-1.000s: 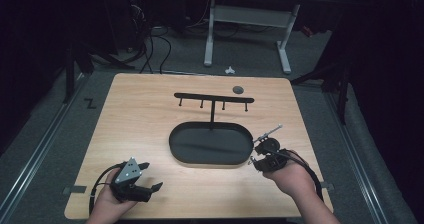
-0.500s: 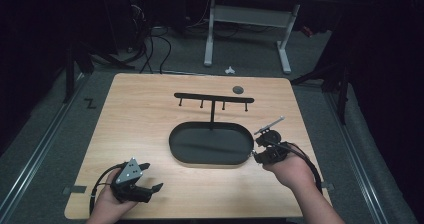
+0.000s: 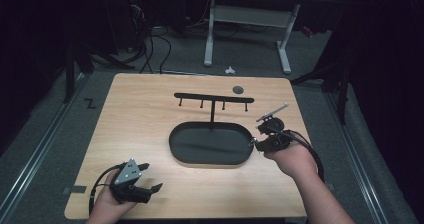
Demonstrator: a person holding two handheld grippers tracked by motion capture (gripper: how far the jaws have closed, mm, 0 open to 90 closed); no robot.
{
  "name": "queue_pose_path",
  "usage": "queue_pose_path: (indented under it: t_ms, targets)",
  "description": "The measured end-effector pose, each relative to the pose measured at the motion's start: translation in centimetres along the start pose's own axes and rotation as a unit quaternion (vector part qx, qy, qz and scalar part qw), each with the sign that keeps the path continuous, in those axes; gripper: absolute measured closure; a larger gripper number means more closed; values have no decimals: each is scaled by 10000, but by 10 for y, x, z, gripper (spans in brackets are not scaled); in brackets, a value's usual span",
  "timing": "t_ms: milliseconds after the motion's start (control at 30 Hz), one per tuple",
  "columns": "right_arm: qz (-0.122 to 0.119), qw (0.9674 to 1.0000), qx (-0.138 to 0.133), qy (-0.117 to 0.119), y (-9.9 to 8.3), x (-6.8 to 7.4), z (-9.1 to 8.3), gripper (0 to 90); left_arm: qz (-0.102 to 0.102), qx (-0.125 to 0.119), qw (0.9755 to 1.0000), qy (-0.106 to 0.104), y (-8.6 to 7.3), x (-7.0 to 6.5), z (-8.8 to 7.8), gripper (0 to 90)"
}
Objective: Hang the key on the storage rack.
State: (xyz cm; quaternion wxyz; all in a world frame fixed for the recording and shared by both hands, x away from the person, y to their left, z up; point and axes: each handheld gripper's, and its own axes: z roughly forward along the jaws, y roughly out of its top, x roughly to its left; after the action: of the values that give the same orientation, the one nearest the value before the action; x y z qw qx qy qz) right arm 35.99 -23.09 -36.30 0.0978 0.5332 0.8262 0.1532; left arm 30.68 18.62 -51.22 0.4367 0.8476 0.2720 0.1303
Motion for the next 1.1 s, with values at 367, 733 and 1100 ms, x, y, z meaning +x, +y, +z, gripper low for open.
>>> queue_pose_path:
  t_ms: [367,733,1100]
  targets:
    - [25,10000,-75,-32,18,-3,-7,850,3,24,10000,-21,0,1,-1,173]
    - [103,9997,-205,-101,35,-6,-13,850,19,35,10000,-23,0,1,1,173]
    - [106,9993,-326,-178,54,-5,-24,850,34,57,10000,-7,0,2,0,174]
